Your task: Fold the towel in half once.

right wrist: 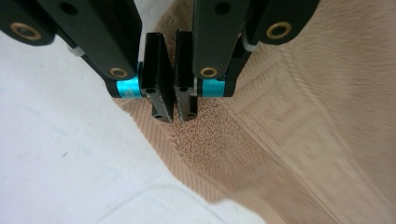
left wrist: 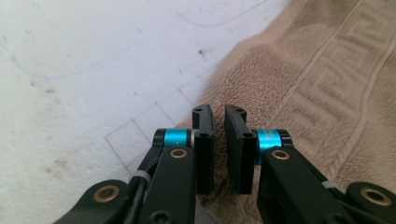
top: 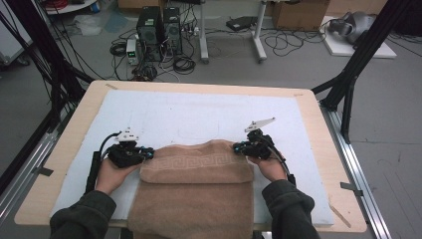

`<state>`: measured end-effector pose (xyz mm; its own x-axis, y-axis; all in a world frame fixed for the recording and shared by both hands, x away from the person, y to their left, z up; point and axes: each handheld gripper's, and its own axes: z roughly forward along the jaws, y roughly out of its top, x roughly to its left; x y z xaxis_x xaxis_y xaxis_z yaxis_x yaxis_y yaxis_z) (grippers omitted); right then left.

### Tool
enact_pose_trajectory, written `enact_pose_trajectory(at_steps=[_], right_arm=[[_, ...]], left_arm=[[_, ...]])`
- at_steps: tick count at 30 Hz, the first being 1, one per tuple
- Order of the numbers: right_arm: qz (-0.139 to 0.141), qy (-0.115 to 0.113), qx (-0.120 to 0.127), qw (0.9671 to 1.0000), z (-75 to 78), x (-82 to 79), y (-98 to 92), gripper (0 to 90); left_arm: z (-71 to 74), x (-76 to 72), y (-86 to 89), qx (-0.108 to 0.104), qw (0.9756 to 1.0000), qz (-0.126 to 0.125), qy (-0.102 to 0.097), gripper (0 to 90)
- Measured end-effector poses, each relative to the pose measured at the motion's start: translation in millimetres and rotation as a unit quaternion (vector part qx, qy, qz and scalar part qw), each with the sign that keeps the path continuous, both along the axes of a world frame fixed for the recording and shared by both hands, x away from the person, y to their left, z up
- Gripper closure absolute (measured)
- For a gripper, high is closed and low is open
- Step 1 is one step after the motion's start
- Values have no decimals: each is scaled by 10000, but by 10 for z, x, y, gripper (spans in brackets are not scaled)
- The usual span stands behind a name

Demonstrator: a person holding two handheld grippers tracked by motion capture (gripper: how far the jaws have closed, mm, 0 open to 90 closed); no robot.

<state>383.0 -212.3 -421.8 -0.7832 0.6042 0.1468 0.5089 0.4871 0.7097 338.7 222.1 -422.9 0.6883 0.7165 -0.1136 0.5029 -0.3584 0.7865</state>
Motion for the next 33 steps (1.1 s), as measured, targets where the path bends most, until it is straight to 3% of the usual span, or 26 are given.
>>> enact_pose_trajectory(at_steps=[2,6,10,12,20,25,26,30,31,33], right_arm=[[60,-72,181,9998,103,-58,-62,861],[149,-228,293,9992,276,-177,-130,860],[282,-246,246,9990,363,-300,-151,859],[290,-300,294,9987,394,-362,-172,858],[200,-251,241,9992,332,-339,-190,854],[137,-178,259,9994,278,-268,-165,849],[130,-140,296,9994,273,-259,-169,848],[215,-251,427,9985,338,-328,-183,848],[251,-325,439,9982,365,-364,-186,849],[388,-321,522,9974,407,-456,-189,849]], left_arm=[[67,-12,16,-161,9998,2,-122,819],[159,9,-27,-140,9998,-36,-159,821],[211,-16,-36,-186,9996,-73,-223,829],[234,-49,-21,-74,9994,-111,-324,829],[162,32,-45,-39,9998,-28,-208,820],[97,181,-45,-443,9988,145,-148,844],[92,192,-51,-428,9989,162,-121,850],[167,78,-40,-219,9995,-91,-209,855],[203,5,-21,-218,9992,-173,-303,855],[245,-179,23,-409,9970,-491,-440,854]])
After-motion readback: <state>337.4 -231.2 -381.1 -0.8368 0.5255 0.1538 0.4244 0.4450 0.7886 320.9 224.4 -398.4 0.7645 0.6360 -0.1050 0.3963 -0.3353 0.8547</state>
